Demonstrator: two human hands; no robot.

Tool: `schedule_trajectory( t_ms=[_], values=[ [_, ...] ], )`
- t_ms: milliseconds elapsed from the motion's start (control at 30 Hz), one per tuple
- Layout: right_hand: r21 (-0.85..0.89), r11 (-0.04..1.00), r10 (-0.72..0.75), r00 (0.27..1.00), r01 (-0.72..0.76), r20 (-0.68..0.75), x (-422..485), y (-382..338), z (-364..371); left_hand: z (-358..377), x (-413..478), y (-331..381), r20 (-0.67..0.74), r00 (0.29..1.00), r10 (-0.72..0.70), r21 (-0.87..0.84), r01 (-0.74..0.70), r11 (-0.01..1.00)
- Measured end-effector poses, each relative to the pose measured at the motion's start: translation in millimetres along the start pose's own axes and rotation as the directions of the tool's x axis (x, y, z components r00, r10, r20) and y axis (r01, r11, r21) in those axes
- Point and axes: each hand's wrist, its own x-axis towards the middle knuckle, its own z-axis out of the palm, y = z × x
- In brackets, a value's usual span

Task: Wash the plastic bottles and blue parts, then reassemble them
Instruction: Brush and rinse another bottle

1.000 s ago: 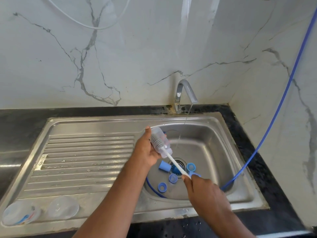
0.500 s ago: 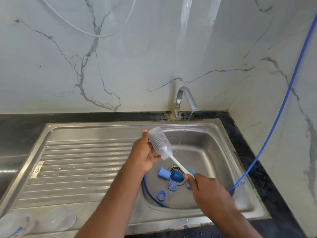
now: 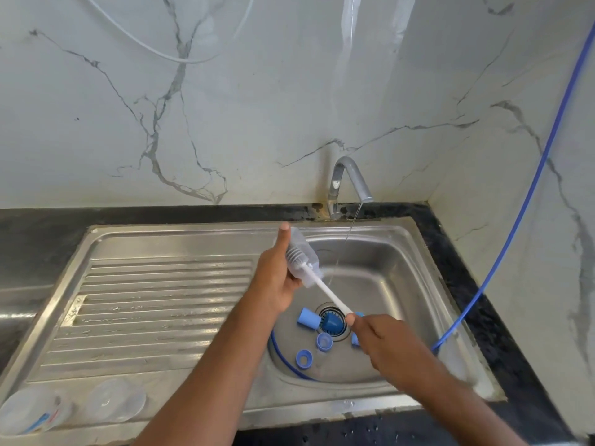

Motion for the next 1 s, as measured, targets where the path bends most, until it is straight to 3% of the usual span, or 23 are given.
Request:
schedule_trajectory(
  t_ms=[67,133,167,200,267,300,367,433,500,567,667,767,900,1000],
  values=[
    [-0.342,0.94,-0.065,0.987,0.013,-0.144,1,3,11,-8,-1,-2,-0.07,0.994,-0.085,-0.062,0.08,0.995],
    [-0.357,0.934,-0.08,0.991,0.037,-0.108,0,4,22,-7,-6,-4,-0.063,0.988,-0.138,-0.192,0.123,0.974],
    [-0.233,0.971,-0.054,0.999,0.051,-0.007,-2,4,24,-5,-8,-5,-0.049,0.989,-0.139,-0.245,0.123,0.962],
    [0.001,1.0,-0.007,0.991,0.007,0.134,-4,2,24,-5,-9,-6,-0.032,0.99,-0.136,-0.302,0.12,0.946],
    [0.43,0.855,0.034,0.858,-0.291,0.513,-12,-4,16,-4,-12,-5,0.063,0.993,-0.095,-0.391,0.112,0.914],
    [0.506,0.77,-0.001,0.792,-0.389,0.61,-15,-6,10,-2,-13,-2,0.114,0.992,-0.048,-0.413,0.091,0.906],
    [0.552,0.73,-0.067,0.761,-0.404,0.646,-17,-12,2,4,-13,4,0.151,0.988,0.039,-0.448,0.033,0.894],
    [0.532,0.799,-0.018,0.872,-0.281,0.489,-14,-18,6,5,-7,8,0.098,0.993,0.064,-0.365,-0.024,0.931],
    [0.38,0.922,0.001,0.981,-0.075,0.192,-6,-18,14,0,-1,10,0.036,0.997,0.065,-0.165,-0.058,0.985],
    [0.041,0.995,-0.094,0.996,0.094,-0.006,2,-10,20,-9,4,6,-0.037,0.999,0.04,-0.094,-0.043,0.995],
    [-0.135,0.982,-0.131,0.991,0.129,-0.011,6,0,23,-11,-4,11,-0.095,0.995,0.032,-0.16,-0.047,0.986],
    [-0.113,0.979,-0.176,0.984,0.171,-0.038,5,-3,26,0,-9,18,-0.114,0.993,0.035,-0.233,-0.061,0.971],
    [0.097,0.98,-0.156,0.977,0.171,-0.145,6,-13,27,13,-3,25,-0.226,0.971,0.083,-0.244,-0.139,0.96],
    [0.235,0.97,-0.046,0.996,0.063,-0.077,0,-21,26,18,-1,23,-0.277,0.951,0.141,-0.184,-0.196,0.963]
  ],
)
